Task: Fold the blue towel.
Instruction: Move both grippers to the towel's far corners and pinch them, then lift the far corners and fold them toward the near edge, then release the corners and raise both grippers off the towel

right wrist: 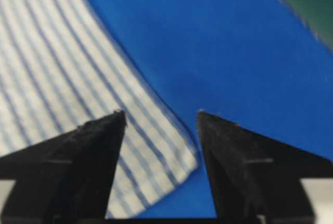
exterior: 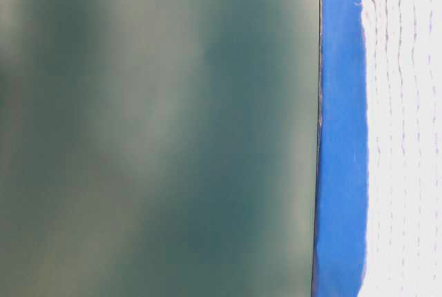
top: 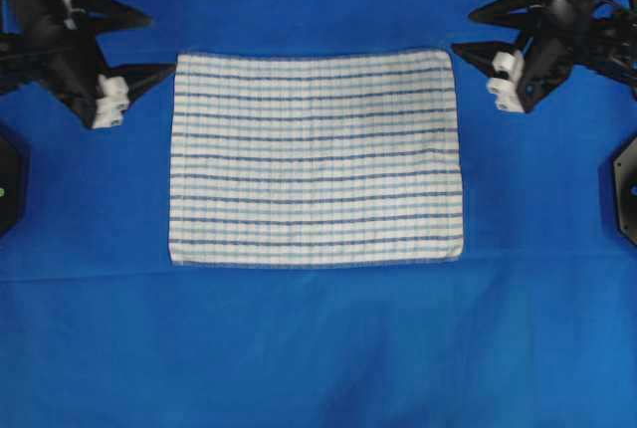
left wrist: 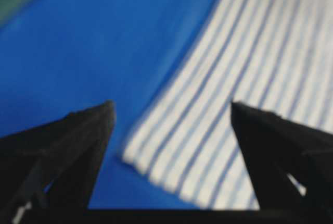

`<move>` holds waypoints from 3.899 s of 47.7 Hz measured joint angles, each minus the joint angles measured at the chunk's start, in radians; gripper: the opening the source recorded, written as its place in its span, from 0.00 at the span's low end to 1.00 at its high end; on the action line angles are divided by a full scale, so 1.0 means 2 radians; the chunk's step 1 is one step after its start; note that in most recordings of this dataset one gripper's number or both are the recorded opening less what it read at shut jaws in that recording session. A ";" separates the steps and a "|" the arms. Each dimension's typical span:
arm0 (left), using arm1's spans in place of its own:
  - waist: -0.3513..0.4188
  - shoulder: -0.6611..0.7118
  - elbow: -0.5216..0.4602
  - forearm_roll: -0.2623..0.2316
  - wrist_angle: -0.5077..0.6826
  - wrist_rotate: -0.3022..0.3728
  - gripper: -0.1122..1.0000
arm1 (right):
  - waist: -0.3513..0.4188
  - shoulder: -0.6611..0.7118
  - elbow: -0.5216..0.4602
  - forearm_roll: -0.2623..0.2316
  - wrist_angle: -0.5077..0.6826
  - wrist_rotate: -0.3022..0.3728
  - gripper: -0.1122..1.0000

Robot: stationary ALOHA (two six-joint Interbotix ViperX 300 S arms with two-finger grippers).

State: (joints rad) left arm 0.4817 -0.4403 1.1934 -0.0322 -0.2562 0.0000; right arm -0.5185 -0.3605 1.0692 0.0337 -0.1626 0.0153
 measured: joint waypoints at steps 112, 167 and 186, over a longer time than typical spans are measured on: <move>-0.081 0.144 -0.027 0.001 -0.015 0.006 0.13 | 0.075 0.080 -0.004 0.015 0.024 0.041 0.15; -0.327 0.108 -0.021 0.001 0.017 -0.147 0.13 | 0.289 0.029 0.028 0.015 0.064 0.127 0.15; -0.327 0.112 -0.031 0.001 0.019 -0.149 0.19 | 0.295 0.048 0.012 0.015 0.083 0.128 0.15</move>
State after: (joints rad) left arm -0.1718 -0.2163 1.1305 -0.0307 -0.2178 -0.2976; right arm 0.0706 -0.2638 1.0937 0.0644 0.0031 0.2715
